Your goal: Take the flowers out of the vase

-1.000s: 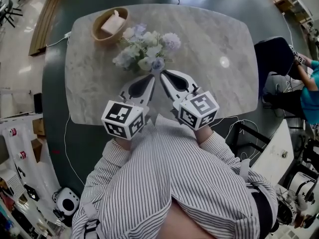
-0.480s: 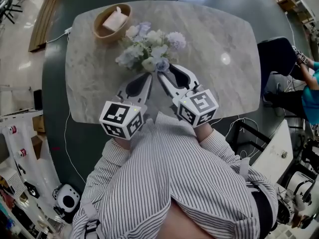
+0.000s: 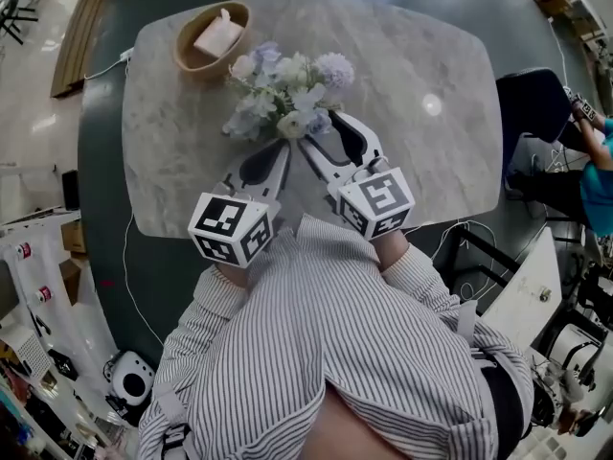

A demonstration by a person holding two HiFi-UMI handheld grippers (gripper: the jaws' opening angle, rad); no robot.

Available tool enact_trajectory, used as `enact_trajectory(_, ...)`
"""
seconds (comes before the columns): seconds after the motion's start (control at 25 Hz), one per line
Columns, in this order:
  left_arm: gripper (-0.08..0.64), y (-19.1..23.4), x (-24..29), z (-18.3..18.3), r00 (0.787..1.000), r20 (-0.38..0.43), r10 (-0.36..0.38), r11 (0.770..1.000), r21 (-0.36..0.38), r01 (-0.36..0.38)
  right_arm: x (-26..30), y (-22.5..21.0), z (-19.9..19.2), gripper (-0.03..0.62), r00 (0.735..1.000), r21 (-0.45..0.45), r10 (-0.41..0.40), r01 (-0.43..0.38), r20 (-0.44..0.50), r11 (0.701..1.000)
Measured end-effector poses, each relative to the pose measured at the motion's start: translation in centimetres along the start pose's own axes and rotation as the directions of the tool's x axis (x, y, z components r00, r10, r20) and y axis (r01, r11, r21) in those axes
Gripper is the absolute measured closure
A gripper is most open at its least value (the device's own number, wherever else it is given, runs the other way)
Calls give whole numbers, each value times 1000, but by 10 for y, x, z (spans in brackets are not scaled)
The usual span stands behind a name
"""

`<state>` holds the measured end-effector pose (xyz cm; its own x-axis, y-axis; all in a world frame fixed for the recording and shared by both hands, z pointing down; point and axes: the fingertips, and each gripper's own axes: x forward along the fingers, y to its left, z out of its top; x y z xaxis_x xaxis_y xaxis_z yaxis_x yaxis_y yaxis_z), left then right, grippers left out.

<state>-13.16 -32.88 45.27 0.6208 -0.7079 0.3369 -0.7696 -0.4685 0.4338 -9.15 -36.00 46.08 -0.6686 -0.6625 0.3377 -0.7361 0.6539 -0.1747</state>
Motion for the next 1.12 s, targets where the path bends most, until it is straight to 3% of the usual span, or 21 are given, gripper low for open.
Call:
enact_trajectory(0.48,548,10,5,-2,1000,-26,1,1000,-16,-2,23,-3,-5,341,998,-62,31,-34,-46,997)
enact_trajectory(1.12,548,26,1,-7,999,-46,15,999,-31,-16,43,3,-7,341,996,101,83,-82,-13,992)
